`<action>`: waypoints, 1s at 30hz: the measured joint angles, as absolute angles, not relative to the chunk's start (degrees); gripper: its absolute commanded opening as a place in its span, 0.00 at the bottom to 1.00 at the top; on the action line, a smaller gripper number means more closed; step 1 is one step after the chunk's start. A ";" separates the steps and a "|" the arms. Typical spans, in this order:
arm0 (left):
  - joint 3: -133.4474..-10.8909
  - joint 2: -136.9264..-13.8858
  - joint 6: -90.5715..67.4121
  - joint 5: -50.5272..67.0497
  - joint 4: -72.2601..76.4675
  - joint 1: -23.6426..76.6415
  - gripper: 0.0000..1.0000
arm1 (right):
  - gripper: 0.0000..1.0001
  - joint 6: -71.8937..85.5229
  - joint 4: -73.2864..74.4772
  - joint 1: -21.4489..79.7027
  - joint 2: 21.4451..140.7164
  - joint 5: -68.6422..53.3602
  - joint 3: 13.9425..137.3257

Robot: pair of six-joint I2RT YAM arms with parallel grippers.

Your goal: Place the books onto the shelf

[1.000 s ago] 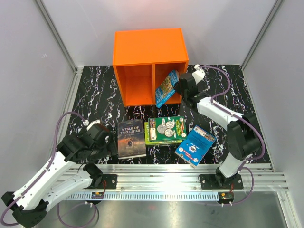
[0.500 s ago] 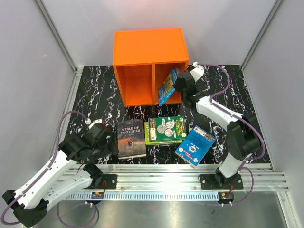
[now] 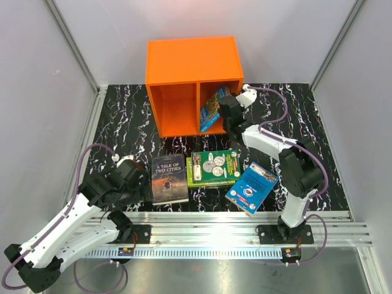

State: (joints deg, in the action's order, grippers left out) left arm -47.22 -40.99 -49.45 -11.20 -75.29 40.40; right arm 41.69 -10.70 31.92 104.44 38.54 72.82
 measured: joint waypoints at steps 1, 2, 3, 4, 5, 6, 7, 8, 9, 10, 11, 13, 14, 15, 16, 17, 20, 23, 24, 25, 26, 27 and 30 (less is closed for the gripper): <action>-47.22 -40.99 -49.32 -11.22 -75.29 40.40 0.99 | 0.00 41.91 -10.90 32.03 104.51 38.94 72.82; -47.22 -40.99 -49.30 -11.25 -75.26 40.40 0.99 | 0.00 42.06 -11.09 32.27 104.57 39.59 72.77; -47.20 -40.99 -49.28 -11.25 -75.29 40.40 0.99 | 0.00 42.24 -11.18 32.40 104.62 40.18 72.66; -47.20 -40.99 -49.28 -11.25 -75.26 40.40 0.99 | 0.00 42.46 -11.29 32.60 104.62 40.95 72.42; -47.18 -40.99 -49.28 -11.25 -75.22 40.40 0.99 | 0.00 42.72 -11.38 32.75 104.62 41.65 72.07; -47.09 -40.99 -49.28 -11.25 -75.09 40.40 0.99 | 0.00 43.31 -11.35 32.95 104.60 42.54 71.77; -46.96 -40.99 -49.28 -11.25 -74.98 40.40 0.99 | 0.00 43.99 -11.18 33.08 104.60 43.20 71.66; -46.68 -40.99 -49.28 -11.22 -74.74 40.40 0.99 | 0.00 44.62 -10.74 33.28 104.60 43.88 71.66; -46.35 -40.99 -49.28 -11.22 -74.61 40.40 0.99 | 0.00 45.39 -10.07 33.45 104.57 44.62 71.66; -46.11 -40.99 -49.25 -11.22 -74.54 40.40 0.99 | 0.00 46.33 -9.26 33.65 104.53 45.43 71.68; -45.95 -40.99 -49.23 -11.22 -74.35 40.40 0.99 | 0.04 47.22 -8.56 33.80 104.51 46.09 71.72; -45.91 -41.01 -49.08 -11.22 -73.91 40.40 0.99 | 0.41 49.23 -5.98 33.98 104.49 46.72 72.53; -45.91 -41.06 -49.01 -11.22 -73.60 40.40 0.99 | 0.53 50.06 -4.62 33.98 104.49 46.83 73.03; -45.91 -41.12 -48.93 -11.22 -73.45 40.40 0.99 | 0.71 50.72 -3.11 34.06 104.49 46.46 73.63; -45.91 -41.28 -48.86 -11.22 -73.30 40.40 0.99 | 0.76 51.20 -1.67 34.24 104.49 46.00 74.02; -45.91 -41.43 -48.82 -11.22 -73.17 40.40 0.99 | 0.79 51.22 0.16 34.63 104.49 45.60 74.28; -45.91 -41.74 -48.42 -11.22 -72.86 40.40 0.99 | 0.97 51.16 4.78 34.92 104.55 45.52 74.30; -45.91 -41.71 -48.34 -11.22 -72.62 40.40 0.99 | 1.00 50.65 7.57 34.79 104.55 45.47 74.35; -45.91 -41.71 -48.29 -11.20 -72.60 40.40 0.99 | 1.00 50.48 8.27 34.76 104.55 45.36 74.37; -45.91 -41.71 -48.27 -11.20 -72.53 40.40 0.99 | 1.00 50.26 9.08 34.76 104.53 45.32 74.43; -45.91 -41.69 -48.27 -11.20 -72.49 40.40 0.99 | 1.00 50.17 9.78 34.76 104.49 45.21 74.48; -45.91 -41.67 -48.27 -11.22 -72.44 40.40 0.99 | 1.00 50.15 10.63 34.76 104.20 44.84 74.48; -45.91 -41.69 -48.27 -11.20 -72.25 40.40 0.99 | 1.00 50.17 14.37 34.76 101.75 43.59 74.35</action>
